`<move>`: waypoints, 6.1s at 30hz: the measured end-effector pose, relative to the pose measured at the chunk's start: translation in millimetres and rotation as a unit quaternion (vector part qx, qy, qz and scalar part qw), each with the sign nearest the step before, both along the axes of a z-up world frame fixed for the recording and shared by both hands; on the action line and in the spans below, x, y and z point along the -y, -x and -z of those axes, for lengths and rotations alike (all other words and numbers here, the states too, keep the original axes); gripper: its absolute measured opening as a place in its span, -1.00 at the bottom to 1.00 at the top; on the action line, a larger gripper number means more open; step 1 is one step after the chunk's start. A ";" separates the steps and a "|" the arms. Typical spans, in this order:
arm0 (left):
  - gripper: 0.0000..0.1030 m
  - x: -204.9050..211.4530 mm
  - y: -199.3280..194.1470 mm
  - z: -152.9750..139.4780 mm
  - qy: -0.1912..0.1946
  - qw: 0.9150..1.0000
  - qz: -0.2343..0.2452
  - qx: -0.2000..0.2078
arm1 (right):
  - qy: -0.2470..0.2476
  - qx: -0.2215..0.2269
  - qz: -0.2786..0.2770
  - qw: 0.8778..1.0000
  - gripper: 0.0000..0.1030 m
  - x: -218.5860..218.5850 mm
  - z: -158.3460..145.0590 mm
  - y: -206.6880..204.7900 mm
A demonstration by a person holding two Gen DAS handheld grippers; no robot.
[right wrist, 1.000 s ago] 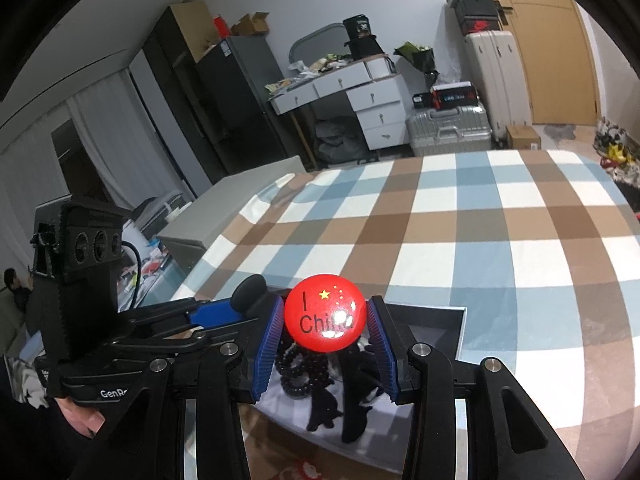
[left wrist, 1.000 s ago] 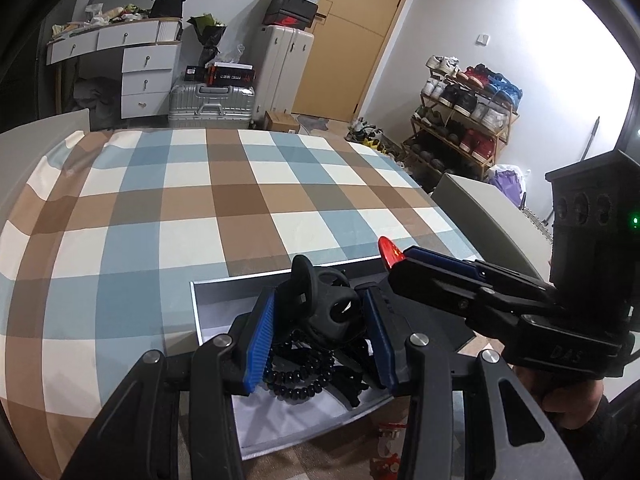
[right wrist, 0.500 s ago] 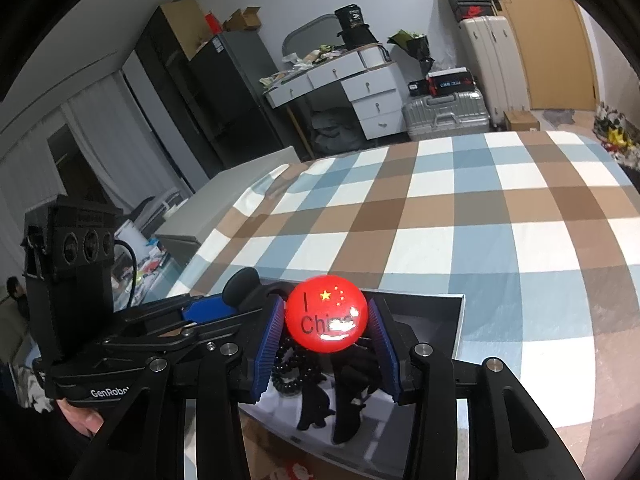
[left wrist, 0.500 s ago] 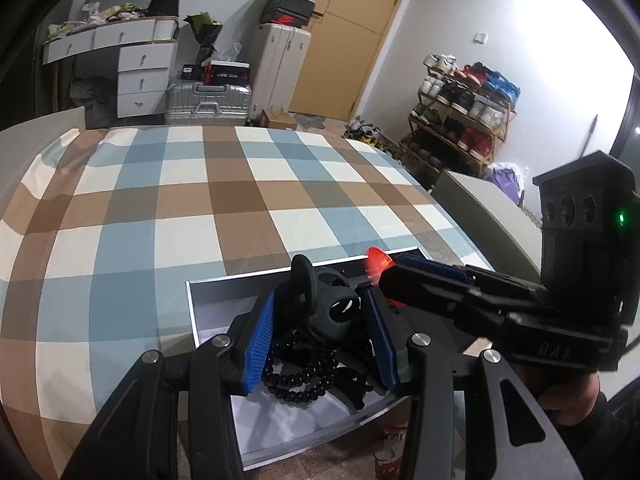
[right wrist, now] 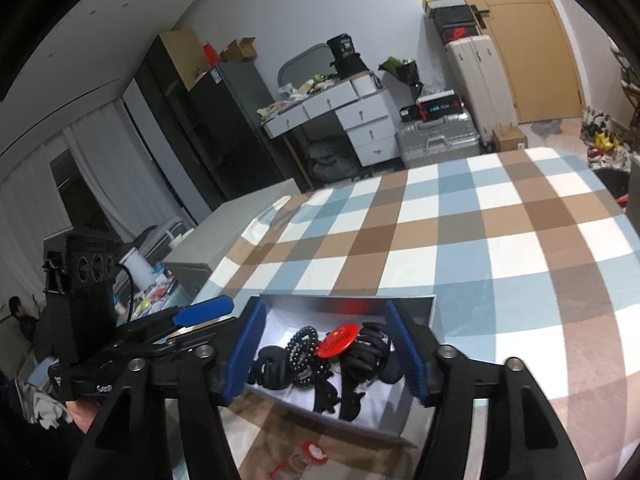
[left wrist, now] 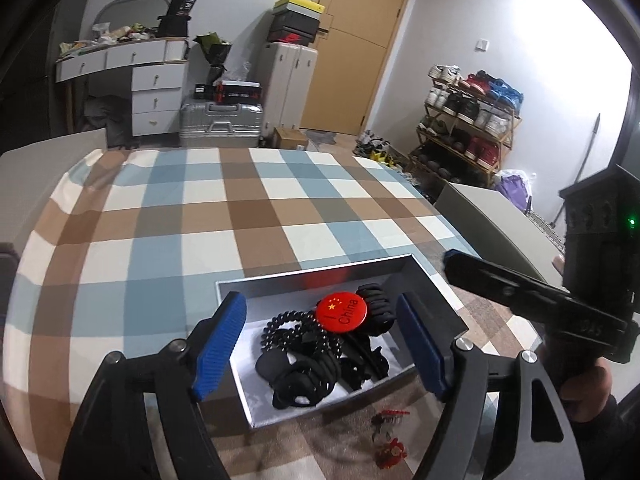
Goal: Organize jewelry
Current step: 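Open both grippers to drop the badge and claw clip into the box, then withdraw both grippers toward the clear red-topped rings, then close the left gripper on a clear ring with a red top, then close the right gripper on the second clear ring while the left holds the first, then carry both rings over the silver box, then open both grippers to drop the rings into the box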
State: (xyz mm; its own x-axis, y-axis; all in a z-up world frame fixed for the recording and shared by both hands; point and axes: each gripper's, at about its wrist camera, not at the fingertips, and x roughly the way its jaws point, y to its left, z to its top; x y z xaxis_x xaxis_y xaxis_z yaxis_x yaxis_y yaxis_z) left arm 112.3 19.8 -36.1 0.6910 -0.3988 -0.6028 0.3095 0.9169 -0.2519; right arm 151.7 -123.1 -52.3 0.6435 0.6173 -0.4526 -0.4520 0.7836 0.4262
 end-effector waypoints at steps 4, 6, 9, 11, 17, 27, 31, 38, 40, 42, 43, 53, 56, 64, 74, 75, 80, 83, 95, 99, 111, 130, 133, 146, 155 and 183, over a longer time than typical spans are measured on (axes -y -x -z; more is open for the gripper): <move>0.43 -1.4 8.6 -1.5 -0.001 1.000 -0.007 0.001 | 0.002 0.010 0.005 1.000 0.37 3.6 -5.4 12.7; 0.44 -1.2 12.8 -2.6 -0.004 1.000 -0.011 0.003 | 0.007 0.013 0.010 1.000 0.55 3.9 -7.6 19.7; 0.45 1.0 19.0 -4.1 -0.008 1.000 -0.010 0.003 | 0.014 0.022 0.016 1.000 0.68 3.9 -10.0 29.8; 0.45 3.5 24.6 -6.8 -0.012 1.000 -0.004 0.006 | 0.019 0.025 0.015 0.999 0.71 3.2 -11.3 35.1; 0.64 8.3 42.0 -13.1 -0.027 0.999 -0.010 0.025 | 0.017 0.045 0.031 0.998 0.92 9.2 -19.0 55.8; 0.66 11.6 61.9 -6.8 -0.037 0.999 -0.025 0.009 | 0.032 0.061 0.042 0.997 1.00 14.6 -16.2 88.9; 0.88 16.6 70.5 3.1 -0.054 0.998 -0.027 -0.002 | 0.053 0.064 0.050 0.995 1.00 14.7 -8.0 100.1; 0.89 30.3 75.2 33.0 -0.074 0.997 0.003 -0.037 | 0.074 0.052 0.061 0.994 1.00 20.4 14.6 113.3; 0.89 36.2 71.6 43.9 -0.086 0.995 0.012 -0.051 | 0.073 0.045 0.065 0.994 1.00 23.5 20.7 116.5; 0.89 40.0 69.9 50.5 -0.093 0.994 0.016 -0.059 | 0.066 0.034 0.067 0.995 1.00 27.6 27.7 118.5; 0.89 42.7 68.3 53.5 -0.098 0.993 0.018 -0.064 | 0.065 0.031 0.069 0.995 1.00 29.2 29.9 119.8; 0.87 62.7 69.5 61.5 -0.149 0.987 0.022 -0.057 | 0.060 0.013 0.078 0.995 1.00 41.1 42.3 122.8; 0.55 63.3 67.0 64.7 -0.142 0.987 0.026 -0.069 | 0.058 0.013 0.080 0.995 1.00 42.9 43.3 123.6; -0.52 65.7 69.6 64.7 -0.158 0.984 0.030 -0.076 | 0.063 0.010 0.078 0.995 1.00 39.5 44.4 125.3; -0.53 62.2 76.6 59.2 -0.129 0.988 0.050 -0.074 | 0.067 0.007 0.076 0.995 1.00 33.0 41.5 128.5; -0.53 61.5 77.2 58.0 -0.128 0.988 0.049 -0.072 | 0.067 0.005 0.076 0.995 1.00 32.6 41.1 128.2; -0.53 48.5 77.2 52.3 -0.108 0.991 0.037 -0.067 | 0.063 -0.015 0.068 0.996 1.00 28.7 42.9 123.4; -0.53 38.1 78.2 49.2 -0.104 0.992 0.026 -0.063 | 0.062 -0.016 0.066 0.996 1.00 25.3 42.4 123.4; -0.53 -8.3 85.7 47.1 -0.078 0.994 -0.027 -0.066 | 0.119 -0.029 0.014 0.992 1.00 -23.6 50.0 99.7; -0.53 -22.9 85.3 45.2 -0.068 0.995 -0.049 -0.062 | 0.145 -0.038 -0.013 0.989 0.91 -48.4 56.3 90.3; -0.53 -46.4 87.1 46.0 -0.055 0.994 -0.075 -0.059 | 0.229 -0.049 -0.019 0.972 0.44 -77.2 68.4 67.7; -0.53 -56.5 93.6 42.3 -0.054 0.993 -0.085 -0.055 | 0.261 -0.037 -0.036 0.964 -0.45 -94.2 72.3 69.8; -0.53 -56.2 92.6 42.0 -0.056 0.993 -0.085 -0.056 | 0.238 -0.038 -0.035 0.970 -0.45 -85.5 69.7 73.3; -0.53 -48.2 85.5 25.7 -0.059 0.993 -0.091 -0.034 | 0.164 -0.036 -0.038 0.985 -0.45 -54.0 46.6 88.3; -0.53 -30.6 70.0 10.2 -0.056 0.995 -0.076 -0.012 | 0.117 0.002 -0.032 0.993 -0.45 -37.5 10.3 89.3; -0.53 1.0 -10.0 -1.3 -0.039 0.998 -0.052 -0.004 | 0.093 0.056 -0.025 0.994 -0.45 -37.4 -11.4 8.2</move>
